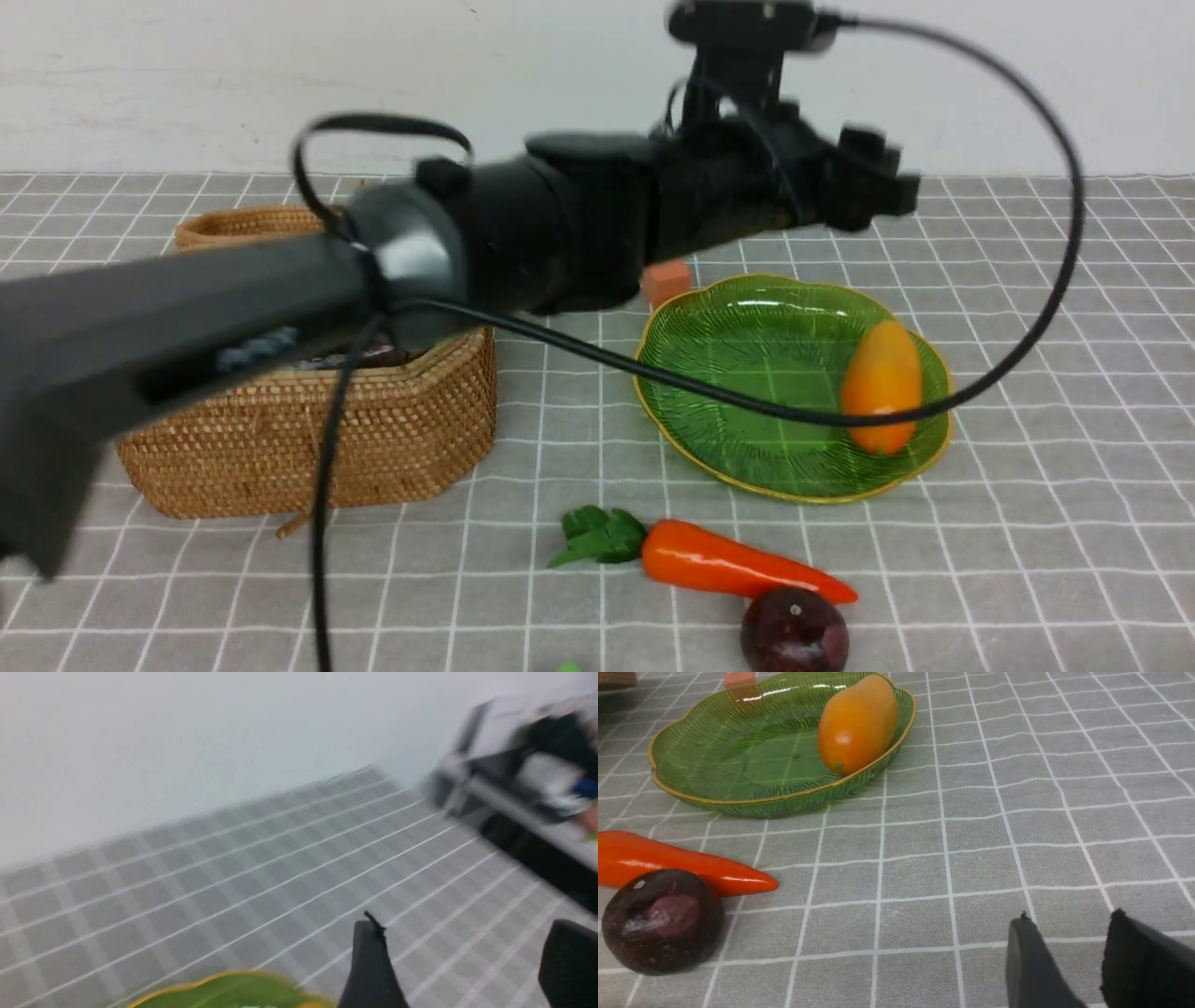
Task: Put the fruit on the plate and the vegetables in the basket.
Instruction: Grab a mangosteen with your left arm and put it on the plate on the right
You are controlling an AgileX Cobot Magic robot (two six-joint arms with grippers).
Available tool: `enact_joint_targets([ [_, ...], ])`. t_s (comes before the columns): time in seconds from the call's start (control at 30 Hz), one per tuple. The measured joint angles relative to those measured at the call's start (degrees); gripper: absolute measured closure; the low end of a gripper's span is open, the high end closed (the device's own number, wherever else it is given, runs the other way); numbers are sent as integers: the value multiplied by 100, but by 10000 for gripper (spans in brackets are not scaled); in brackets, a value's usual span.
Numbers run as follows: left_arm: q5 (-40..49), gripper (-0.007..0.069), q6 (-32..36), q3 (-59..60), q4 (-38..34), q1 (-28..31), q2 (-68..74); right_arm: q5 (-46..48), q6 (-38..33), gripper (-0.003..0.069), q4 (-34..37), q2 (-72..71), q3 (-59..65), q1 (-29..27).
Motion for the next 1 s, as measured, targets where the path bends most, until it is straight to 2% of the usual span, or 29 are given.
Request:
enact_joint_targets([
  [0.03,136,170,-1,17,0,0,-19,0,0,418,0,0,0,0],
  [0.1,1234,172,-128,183,242,6,-235,0,0,418,0,0,0,0],
  [0.13,1340,172,-144,183,242,6,-248,0,0,418,0,0,0,0],
  [0.17,1785,173,-263,245,555,6,-296,0,0,418,0,0,0,0],
  [0.2,2696,174,-672,296,1233,6,-365,0,0,418,0,0,0,0],
  [0.23,2914,173,-740,302,1468,6,-384,0,0,418,0,0,0,0],
  [0.27,3610,173,-1381,313,2393,-6,-452,0,0,418,0,0,0,0],
  [0.33,4406,173,-2345,334,3948,-27,-598,0,0,418,0,0,0,0],
  [0.37,4461,173,-2551,339,4086,-32,-634,0,0,418,0,0,0,0],
  [0.4,4752,173,-3081,349,4921,-32,-757,0,0,418,0,0,0,0],
  [0.43,4870,173,-3514,354,5334,-32,-821,0,0,418,0,0,0,0],
  [0.47,5055,173,-4180,354,6244,-32,-968,0,0,418,0,0,0,0],
  [0.5,5102,173,-4619,361,6597,-32,-1028,0,0,418,0,0,0,0],
  [0.53,5100,172,-5338,398,7362,-32,-1143,0,0,418,0,0,0,0],
  [0.57,5016,166,-5719,447,7667,-21,-1197,0,0,418,0,0,0,0],
  [0.6,4818,155,-6340,508,7857,-13,-1212,0,0,418,0,0,0,0],
  [0.67,4629,141,-6733,573,7956,-20,-1198,0,0,418,0,0,0,0],
  [0.73,4314,88,-7512,657,8119,-135,-1012,0,0,418,0,0,0,0],
  [0.77,4287,83,-7557,663,8134,-166,-991,0,0,418,0,0,0,0],
  [0.8,4204,37,-7897,668,8161,-338,-803,0,0,418,0,0,0,0],
  [0.87,4176,12,-8031,673,8182,-466,-691,0,0,418,0,0,0,0],
  [0.9,4162,-24,-8249,685,8246,-710,-500,0,0,418,0,0,0,0],
  [1.0,4108,-44,-8590,685,8427,-978,-238,0,0,418,5,0,0,0],
])
